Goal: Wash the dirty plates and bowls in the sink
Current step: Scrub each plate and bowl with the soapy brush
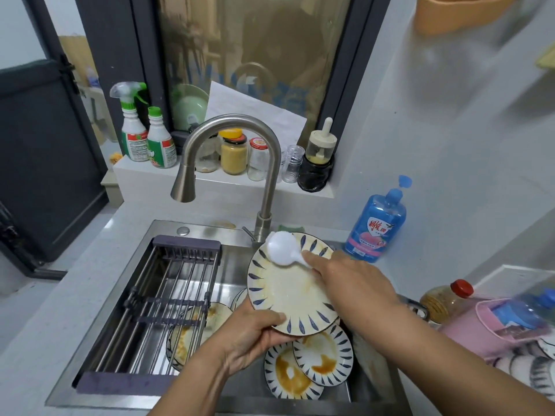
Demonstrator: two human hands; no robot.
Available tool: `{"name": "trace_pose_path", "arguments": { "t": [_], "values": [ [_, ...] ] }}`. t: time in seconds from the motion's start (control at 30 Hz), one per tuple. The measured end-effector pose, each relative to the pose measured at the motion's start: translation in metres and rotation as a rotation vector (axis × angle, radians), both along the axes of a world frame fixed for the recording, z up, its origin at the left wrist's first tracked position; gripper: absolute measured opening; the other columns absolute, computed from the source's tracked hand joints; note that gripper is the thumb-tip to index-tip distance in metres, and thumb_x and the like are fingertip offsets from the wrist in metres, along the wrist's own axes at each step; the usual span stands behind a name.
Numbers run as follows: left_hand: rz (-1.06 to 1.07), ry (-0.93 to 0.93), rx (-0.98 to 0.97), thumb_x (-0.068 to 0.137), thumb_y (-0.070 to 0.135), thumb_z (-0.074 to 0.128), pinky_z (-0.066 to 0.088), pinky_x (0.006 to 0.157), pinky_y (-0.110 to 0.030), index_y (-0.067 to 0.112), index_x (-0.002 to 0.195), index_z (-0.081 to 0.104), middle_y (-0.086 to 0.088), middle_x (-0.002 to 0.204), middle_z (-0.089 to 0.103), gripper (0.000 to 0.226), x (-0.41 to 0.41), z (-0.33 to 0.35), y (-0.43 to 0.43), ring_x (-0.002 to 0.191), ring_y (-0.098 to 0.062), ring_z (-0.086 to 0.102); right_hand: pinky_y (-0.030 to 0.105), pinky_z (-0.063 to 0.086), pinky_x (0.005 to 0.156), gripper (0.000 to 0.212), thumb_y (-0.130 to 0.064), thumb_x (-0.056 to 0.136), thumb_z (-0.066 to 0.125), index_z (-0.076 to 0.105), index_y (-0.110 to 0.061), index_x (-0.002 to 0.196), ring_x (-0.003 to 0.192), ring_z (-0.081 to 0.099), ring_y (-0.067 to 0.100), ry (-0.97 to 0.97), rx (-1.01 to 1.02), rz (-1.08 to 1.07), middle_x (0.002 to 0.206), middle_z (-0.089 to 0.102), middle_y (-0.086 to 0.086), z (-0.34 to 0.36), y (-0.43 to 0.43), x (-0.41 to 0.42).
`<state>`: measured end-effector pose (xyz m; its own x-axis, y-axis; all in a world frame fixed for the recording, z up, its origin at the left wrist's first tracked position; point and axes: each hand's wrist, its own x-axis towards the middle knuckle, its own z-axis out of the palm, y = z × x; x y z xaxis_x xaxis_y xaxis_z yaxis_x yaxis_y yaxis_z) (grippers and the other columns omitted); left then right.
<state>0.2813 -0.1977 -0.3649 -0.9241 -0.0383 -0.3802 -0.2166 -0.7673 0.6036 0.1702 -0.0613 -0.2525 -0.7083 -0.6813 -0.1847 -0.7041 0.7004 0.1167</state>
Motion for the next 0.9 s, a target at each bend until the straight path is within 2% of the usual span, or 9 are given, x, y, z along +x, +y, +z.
{"name": "trace_pose_path", "arguments": {
  "t": [0.07,0.2,0.3,0.37,0.47,0.6,0.7,0.8,0.9],
  "values": [
    [0.059,-0.01,0.007,0.092,-0.025,0.046,0.064,0.067,-0.05,0.0,0.134,0.047,-0.03,0.123,0.067,0.05,0.001,-0.004,-0.001,0.105,-0.051,0.068,0.041,0.049,0.081,0.066,-0.013,0.102,0.047,0.022,-0.044,0.154,0.112,0.062,0.033,0.055,0.033,-0.071,0.132,0.054,0.007,0.002,0.01,-0.008],
    [0.2,-0.047,-0.035,0.096,-0.016,0.051,0.064,0.068,-0.05,0.003,0.14,0.044,-0.028,0.128,0.066,0.049,-0.004,-0.01,-0.01,0.109,-0.048,0.068,0.041,0.052,0.083,0.041,-0.018,0.103,0.043,0.043,-0.042,0.136,0.106,0.064,0.03,-0.066,0.099,-0.111,0.123,0.064,0.005,-0.006,0.03,-0.006],
    [0.259,-0.09,-0.09,0.103,0.017,0.055,0.061,0.077,-0.058,0.008,0.141,0.045,-0.022,0.123,0.071,0.041,-0.011,-0.007,-0.01,0.106,-0.042,0.071,0.043,0.056,0.085,0.027,-0.03,0.106,0.044,0.053,-0.038,0.13,0.099,0.065,0.021,-0.248,0.048,-0.058,0.113,0.069,-0.003,-0.016,0.029,0.009],
    [0.253,-0.118,-0.155,0.101,0.036,0.053,0.06,0.083,-0.06,0.01,0.143,0.043,-0.019,0.123,0.072,0.05,-0.014,-0.004,-0.009,0.106,-0.04,0.072,0.045,0.056,0.086,0.028,-0.038,0.106,0.044,0.053,-0.035,0.132,0.096,0.065,0.019,-0.307,-0.012,-0.02,0.111,0.07,-0.005,-0.022,0.026,0.017],
    [0.263,-0.133,-0.193,0.101,0.04,0.052,0.061,0.082,-0.055,0.01,0.144,0.044,-0.018,0.126,0.07,0.053,-0.015,-0.003,-0.013,0.106,-0.037,0.073,0.043,0.056,0.085,0.026,-0.03,0.106,0.044,0.051,-0.037,0.13,0.096,0.064,0.021,-0.212,0.02,-0.006,0.111,0.068,-0.002,-0.028,0.034,0.01],
    [0.242,-0.163,-0.231,0.105,0.032,0.051,0.06,0.082,-0.058,0.017,0.141,0.047,-0.015,0.125,0.07,0.039,-0.016,-0.004,-0.015,0.104,-0.034,0.074,0.04,0.054,0.082,0.045,-0.025,0.107,0.041,0.03,-0.046,0.146,0.1,0.064,0.028,0.027,0.024,-0.088,0.116,0.059,0.004,-0.023,0.05,-0.015],
    [0.234,-0.2,-0.206,0.106,0.027,0.05,0.058,0.083,-0.066,0.018,0.14,0.047,-0.015,0.12,0.073,0.035,-0.017,-0.004,-0.012,0.1,-0.036,0.074,0.036,0.053,0.075,0.037,-0.041,0.108,0.039,0.039,-0.047,0.144,0.09,0.062,0.021,-0.01,-0.277,-0.149,0.108,0.061,-0.001,-0.023,0.046,-0.025],
    [0.249,-0.237,-0.097,0.107,0.027,0.049,0.058,0.08,-0.066,0.01,0.136,0.05,-0.019,0.114,0.074,0.034,-0.016,-0.002,-0.016,0.097,-0.04,0.074,0.029,0.047,0.065,0.031,-0.048,0.103,0.051,0.066,-0.034,0.125,0.073,0.059,0.009,-0.318,-0.686,-0.41,0.087,0.067,-0.007,-0.025,0.039,-0.029],
    [0.208,-0.244,-0.01,0.106,0.033,0.047,0.06,0.076,-0.06,0.003,0.131,0.054,-0.023,0.111,0.074,0.04,-0.013,0.006,-0.016,0.098,-0.041,0.074,0.024,0.04,0.045,0.029,-0.046,0.093,0.068,0.071,-0.019,0.101,0.045,0.046,0.01,-0.693,-0.927,-0.653,0.057,0.056,-0.007,-0.032,0.032,-0.023]
  ]
}}
